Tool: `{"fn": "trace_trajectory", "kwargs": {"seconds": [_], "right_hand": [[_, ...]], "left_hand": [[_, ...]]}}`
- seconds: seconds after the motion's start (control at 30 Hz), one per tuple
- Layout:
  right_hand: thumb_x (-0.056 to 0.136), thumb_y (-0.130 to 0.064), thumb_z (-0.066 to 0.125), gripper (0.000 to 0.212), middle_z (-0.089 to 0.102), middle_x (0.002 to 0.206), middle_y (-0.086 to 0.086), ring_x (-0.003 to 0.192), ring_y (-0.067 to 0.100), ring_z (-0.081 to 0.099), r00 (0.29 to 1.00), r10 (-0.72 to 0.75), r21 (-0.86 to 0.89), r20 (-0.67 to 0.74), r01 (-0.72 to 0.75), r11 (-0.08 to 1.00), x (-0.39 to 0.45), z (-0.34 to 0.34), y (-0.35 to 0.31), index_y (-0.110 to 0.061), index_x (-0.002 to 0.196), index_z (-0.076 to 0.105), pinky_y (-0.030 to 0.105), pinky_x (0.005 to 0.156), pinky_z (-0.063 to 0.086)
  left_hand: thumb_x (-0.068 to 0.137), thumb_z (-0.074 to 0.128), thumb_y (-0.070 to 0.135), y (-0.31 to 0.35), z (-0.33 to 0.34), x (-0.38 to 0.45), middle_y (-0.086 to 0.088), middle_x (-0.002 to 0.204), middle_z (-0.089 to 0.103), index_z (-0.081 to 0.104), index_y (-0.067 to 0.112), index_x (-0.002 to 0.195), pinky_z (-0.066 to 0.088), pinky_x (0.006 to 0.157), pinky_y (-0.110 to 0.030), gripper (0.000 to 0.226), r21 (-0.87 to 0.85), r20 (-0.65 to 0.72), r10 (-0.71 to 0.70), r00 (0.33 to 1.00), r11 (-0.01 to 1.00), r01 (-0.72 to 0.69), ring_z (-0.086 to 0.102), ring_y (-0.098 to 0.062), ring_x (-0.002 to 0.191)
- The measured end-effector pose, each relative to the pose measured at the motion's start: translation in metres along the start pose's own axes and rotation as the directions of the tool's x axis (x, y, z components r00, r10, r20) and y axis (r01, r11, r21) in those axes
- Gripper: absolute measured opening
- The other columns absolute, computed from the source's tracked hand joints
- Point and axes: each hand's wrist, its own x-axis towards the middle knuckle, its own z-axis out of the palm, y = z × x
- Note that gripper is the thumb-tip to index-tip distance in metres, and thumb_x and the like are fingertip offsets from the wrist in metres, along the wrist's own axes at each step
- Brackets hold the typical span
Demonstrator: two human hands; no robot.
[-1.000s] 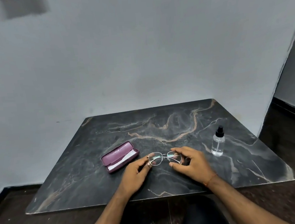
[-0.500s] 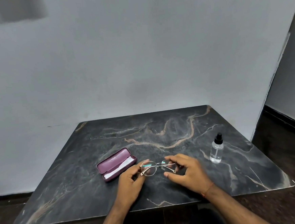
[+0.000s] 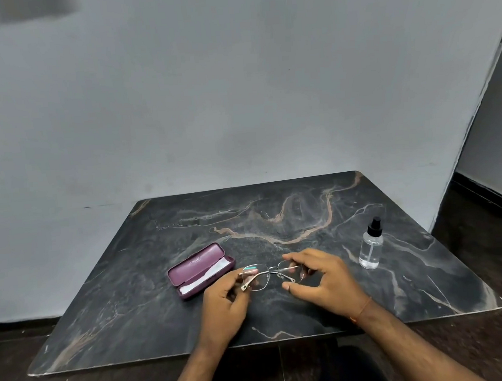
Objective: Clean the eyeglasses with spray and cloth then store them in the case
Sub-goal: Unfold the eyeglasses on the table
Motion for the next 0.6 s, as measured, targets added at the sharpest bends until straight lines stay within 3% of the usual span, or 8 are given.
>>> {"fn": "trace_trajectory", "kwargs": {"seconds": [0.1,0.17,0.27,0.47,0.6], "right_hand": [[0.079,-0.032,0.092,0.052,0.072,0.100,-0.012,0.087,0.015,0.069,1.000,-0.011,0.012,-0.013,0.011,1.000,0.004,-0.009,-0.005,-0.027,0.128,0.076,0.026,0.080,0.056],[0.080,-0.028,0.094,0.050,0.074,0.103,-0.013,0.092,0.015,0.070,1.000,-0.003,0.020,-0.027,0.003,1.000,0.008,-0.018,-0.009,-0.028,0.126,0.077,0.024,0.080,0.056],[0.080,-0.030,0.093,0.046,0.075,0.103,-0.011,0.096,0.017,0.072,0.999,-0.002,0.003,-0.041,0.002,1.000,0.013,-0.032,-0.014,-0.031,0.123,0.077,0.025,0.081,0.056],[0.078,-0.034,0.093,0.041,0.074,0.085,-0.009,0.086,0.017,0.073,1.000,-0.019,-0.015,-0.016,0.019,1.000,0.015,-0.044,-0.013,-0.032,0.116,0.077,0.034,0.078,0.058],[0.079,-0.026,0.094,0.036,0.073,0.073,-0.003,0.075,0.018,0.074,0.996,0.083,0.088,0.034,-0.086,0.992,0.012,-0.037,-0.008,-0.030,0.107,0.073,0.036,0.086,0.060]], "left_hand": [[0.104,0.069,0.008,0.004,0.001,0.005,0.016,0.098,0.079,0.076,0.040,0.119,0.055,0.071,-0.023,0.036,0.099,-0.003,0.050,0.999,0.994,-0.049,0.070,-0.004,0.077],[0.109,0.060,0.026,0.008,0.001,0.010,0.016,0.102,0.076,0.072,0.037,0.118,0.056,0.078,-0.028,0.019,0.148,-0.021,0.088,0.996,0.985,-0.084,0.072,-0.010,0.089],[0.110,0.046,0.041,0.012,0.004,0.013,0.015,0.101,0.070,0.063,0.038,0.114,0.054,0.081,-0.033,0.018,0.230,-0.066,0.133,0.989,0.966,-0.115,0.069,-0.011,0.094],[0.112,0.046,0.044,0.001,0.010,0.007,0.021,0.098,0.070,0.058,0.039,0.119,0.054,0.071,-0.028,0.015,0.322,-0.067,0.131,0.989,0.941,-0.103,0.068,-0.003,0.081],[0.114,0.045,0.037,0.003,0.010,0.008,0.016,0.088,0.070,0.055,0.041,0.115,0.053,0.069,-0.027,0.011,0.315,-0.038,0.117,0.992,0.944,-0.099,0.069,-0.007,0.075]]}}
